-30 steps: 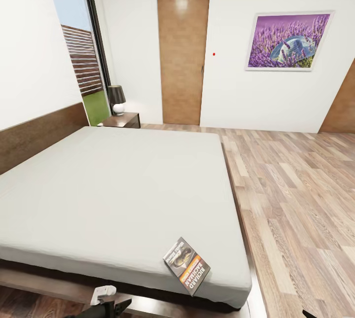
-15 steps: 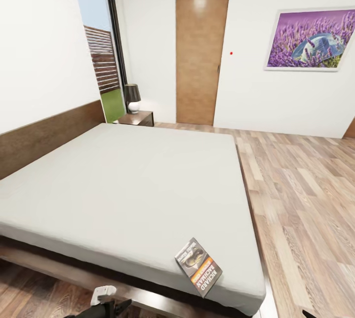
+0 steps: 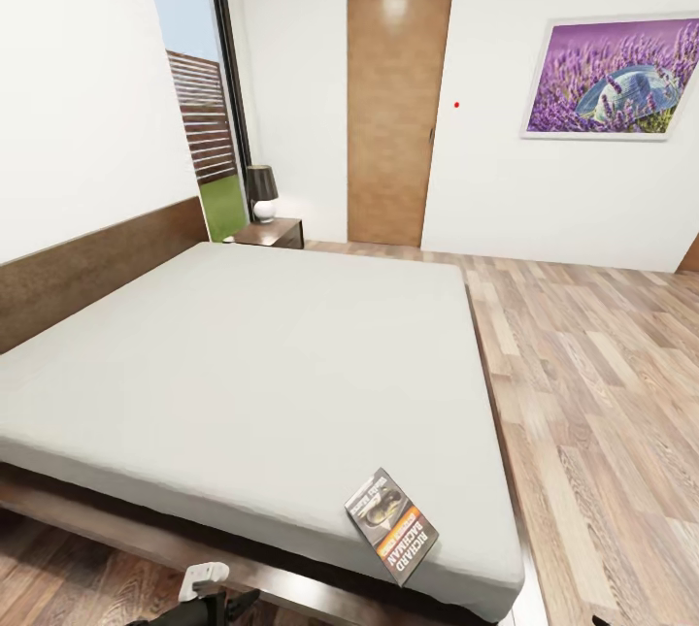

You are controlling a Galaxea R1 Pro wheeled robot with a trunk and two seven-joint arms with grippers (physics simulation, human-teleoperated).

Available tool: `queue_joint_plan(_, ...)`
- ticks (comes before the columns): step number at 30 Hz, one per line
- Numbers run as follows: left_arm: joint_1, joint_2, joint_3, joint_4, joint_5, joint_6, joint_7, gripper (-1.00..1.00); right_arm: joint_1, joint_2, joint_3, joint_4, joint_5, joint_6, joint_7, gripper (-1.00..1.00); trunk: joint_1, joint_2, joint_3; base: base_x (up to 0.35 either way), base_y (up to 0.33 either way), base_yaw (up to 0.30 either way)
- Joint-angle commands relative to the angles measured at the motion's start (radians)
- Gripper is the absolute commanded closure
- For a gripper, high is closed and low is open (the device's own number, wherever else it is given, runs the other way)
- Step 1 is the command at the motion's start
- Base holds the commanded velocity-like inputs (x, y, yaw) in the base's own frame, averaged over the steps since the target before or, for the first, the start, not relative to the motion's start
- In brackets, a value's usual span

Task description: In the bedroom, move the book from the bed onto either nightstand, and place the two sandals side by side next to the bed.

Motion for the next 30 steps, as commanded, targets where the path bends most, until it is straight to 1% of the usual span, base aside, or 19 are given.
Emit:
queue_joint_plan(1, -0.001, 0.000, 0.004, 0.000, 0.003, 0.007, -0.005, -1.00, 0.001, 0.005, 0.007, 0.005, -0.009, -0.009, 0.004, -1.00, 0.000, -0.001, -0.001, 0.000, 0.000, 0.000)
queue_joint_plan(2, -0.001, 0.000, 0.004, 0.000, 0.003, 0.007, -0.005, -1.00, 0.007, 0.018, 0.007, 0.005, -0.007, -0.009, 0.004, -1.00, 0.000, -0.001, -0.001, 0.000, 0.000, 0.000)
queue_joint_plan(5, -0.001, 0.000, 0.004, 0.000, 0.003, 0.007, -0.005, -1.00, 0.015, 0.035, 0.007, 0.006, -0.006, -0.009, 0.004, -1.00, 0.000, -0.001, -0.001, 0.000, 0.000, 0.000)
queue_joint_plan(11, -0.001, 0.000, 0.004, 0.000, 0.003, 0.007, -0.005, -1.00, 0.020, 0.052, 0.007, 0.006, -0.004, -0.007, 0.004, -1.00, 0.000, -0.001, -0.001, 0.000, 0.000, 0.000)
queue_joint_plan(12, -0.001, 0.000, 0.004, 0.000, 0.003, 0.007, -0.005, -1.00, 0.021, 0.069, 0.007, 0.006, -0.004, -0.004, 0.004, -1.00, 0.000, -0.001, -0.001, 0.000, 0.000, 0.000)
queue_joint_plan(14, -0.001, 0.000, 0.004, 0.000, 0.003, 0.007, -0.005, -1.00, 0.021, 0.078, 0.007, 0.006, -0.003, -0.003, 0.004, -1.00, 0.000, -0.001, -0.001, 0.000, 0.000, 0.000)
queue_joint_plan(15, -0.001, 0.000, 0.004, 0.000, 0.003, 0.007, -0.005, -1.00, 0.022, 0.088, 0.008, 0.006, -0.003, 0.000, 0.004, -1.00, 0.000, -0.001, -0.001, 0.000, 0.000, 0.000)
queue_joint_plan(18, -0.001, 0.000, 0.004, 0.000, 0.003, 0.007, -0.005, -1.00, 0.022, 0.099, 0.008, 0.006, -0.001, 0.003, 0.004, -1.00, 0.000, -0.001, -0.001, 0.000, 0.000, 0.000)
queue_joint_plan(20, -0.001, 0.000, 0.004, 0.000, 0.003, 0.007, -0.005, -1.00, 0.022, 0.109, 0.008, 0.006, 0.011, 0.005, 0.004, -1.00, 0.000, -0.001, -0.001, 0.000, 0.000, 0.000)
queue_joint_plan(21, -0.001, 0.000, 0.004, 0.000, 0.003, 0.007, -0.005, -1.00, 0.022, 0.118, 0.008, 0.006, 0.029, 0.006, 0.004, -1.00, 0.000, -0.001, -0.001, 0.000, 0.000, 0.000)
queue_joint_plan(23, -0.001, 0.000, 0.004, 0.000, 0.003, 0.007, -0.005, -1.00, 0.022, 0.127, 0.008, 0.006, 0.054, 0.007, 0.004, -1.00, 0.000, -0.001, -0.001, 0.000, 0.000, 0.000)
queue_joint_plan(24, -0.001, 0.000, 0.004, 0.000, 0.003, 0.007, -0.005, -1.00, 0.022, 0.134, 0.008, 0.006, 0.084, 0.008, 0.004, -1.00, 0.000, -0.001, -0.001, 0.000, 0.000, 0.000)
queue_joint_plan(27, -0.001, 0.000, 0.004, 0.000, 0.003, 0.007, -0.005, -1.00, 0.022, 0.142, 0.008, 0.006, 0.130, 0.010, 0.004, -1.00, 0.000, -0.001, -0.001, 0.000, 0.000, 0.000)
queue_joint_plan(28, -0.001, 0.000, 0.004, 0.000, 0.003, 0.007, -0.005, -1.00, 0.022, 0.145, 0.008, 0.006, 0.157, 0.011, 0.005, -1.00, 0.000, -0.001, -0.001, 0.000, 0.000, 0.000)
queue_joint_plan(29, -0.001, 0.000, 0.004, 0.000, 0.003, 0.007, -0.005, -1.00, 0.022, 0.146, 0.008, 0.006, 0.168, 0.011, 0.005, -1.00, 0.000, -0.001, -0.001, 0.000, 0.000, 0.000)
queue_joint_plan(30, -0.001, 0.000, 0.004, 0.000, 0.003, 0.007, -0.005, -1.00, 0.022, 0.149, 0.008, 0.006, 0.190, 0.012, 0.006, -1.00, 0.000, -0.001, -0.001, 0.000, 0.000, 0.000)
